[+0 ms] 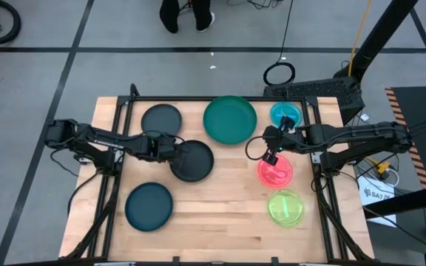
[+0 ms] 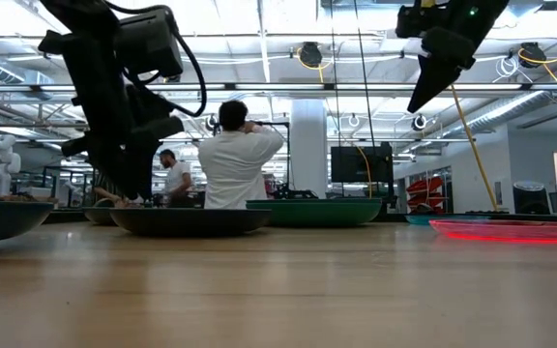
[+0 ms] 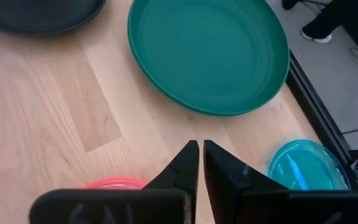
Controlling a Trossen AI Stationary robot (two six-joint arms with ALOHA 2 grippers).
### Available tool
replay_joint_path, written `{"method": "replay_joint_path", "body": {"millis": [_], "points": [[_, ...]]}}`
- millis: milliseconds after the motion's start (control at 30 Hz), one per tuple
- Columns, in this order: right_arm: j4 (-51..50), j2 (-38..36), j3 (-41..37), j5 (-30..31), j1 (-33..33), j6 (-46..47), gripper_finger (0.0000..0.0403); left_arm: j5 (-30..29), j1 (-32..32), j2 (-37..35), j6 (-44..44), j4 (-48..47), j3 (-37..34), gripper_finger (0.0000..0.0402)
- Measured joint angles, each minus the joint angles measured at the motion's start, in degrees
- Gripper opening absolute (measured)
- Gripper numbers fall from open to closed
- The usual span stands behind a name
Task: Stack plastic plates
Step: Stack the black plate on top of the green plate
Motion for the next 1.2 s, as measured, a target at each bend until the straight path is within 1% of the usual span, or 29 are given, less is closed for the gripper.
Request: {"method": "replay_joint_path", "body": {"millis": [133, 200, 267, 433, 500, 567, 667, 900, 967, 1067, 1200], "points": [[0.5, 0.0, 0.0, 0.0, 0.0, -0.8, 0.0018, -0.4, 0.6, 0.0, 1.0, 0.0, 0.0, 0.0128], [0.5, 0.0, 0.0, 0.0, 0.0, -0.8, 0.0018, -0.5, 0.8, 0.0, 1.5, 0.1, 0.0, 0.0120], [0.5, 0.0, 0.0, 0.0, 0.0, -0.8, 0.0018, -0.5, 0.8, 0.0, 2.1, 0.1, 0.0, 0.0099], [0.5, 0.0, 0.0, 0.0, 0.0, -0.8, 0.0018, -0.5, 0.8, 0.0, 1.8, 0.1, 0.0, 0.0027], [0.5, 0.0, 0.0, 0.0, 0.0, -0.8, 0.0018, -0.4, 0.8, 0.0, 1.5, 0.1, 0.0, 0.0012], [0.6, 0.0, 0.0, 0.0, 0.0, -0.8, 0.0018, 0.3, 1.1, 0.0, 1.5, 0.1, 0.0, 0.0010], [0.6, 0.0, 0.0, 0.0, 0.0, -0.8, 0.0018, 1.3, 1.5, 0.0, 1.8, 0.4, 0.0, 0.0026], [0.6, 0.0, 0.0, 0.0, 0.0, -0.8, 0.0018, 1.4, 1.5, 0.0, 2.4, 0.7, 0.0, 0.0113], [0.6, 0.0, 0.0, 0.0, 0.0, -0.8, 0.0018, 1.4, 1.5, 0.0, 2.9, 1.1, 0.0, 0.0131], [0.6, 0.0, 0.0, 0.0, 0.0, -0.8, 0.0018, 1.4, 1.5, 1.1, 3.1, 2.1, 0.0, 0.0145], [0.6, 0.0, 0.0, 0.0, 0.0, -0.8, 0.0018, 1.1, 1.6, 3.6, 2.8, 2.1, 0.0, 0.0147]]}}
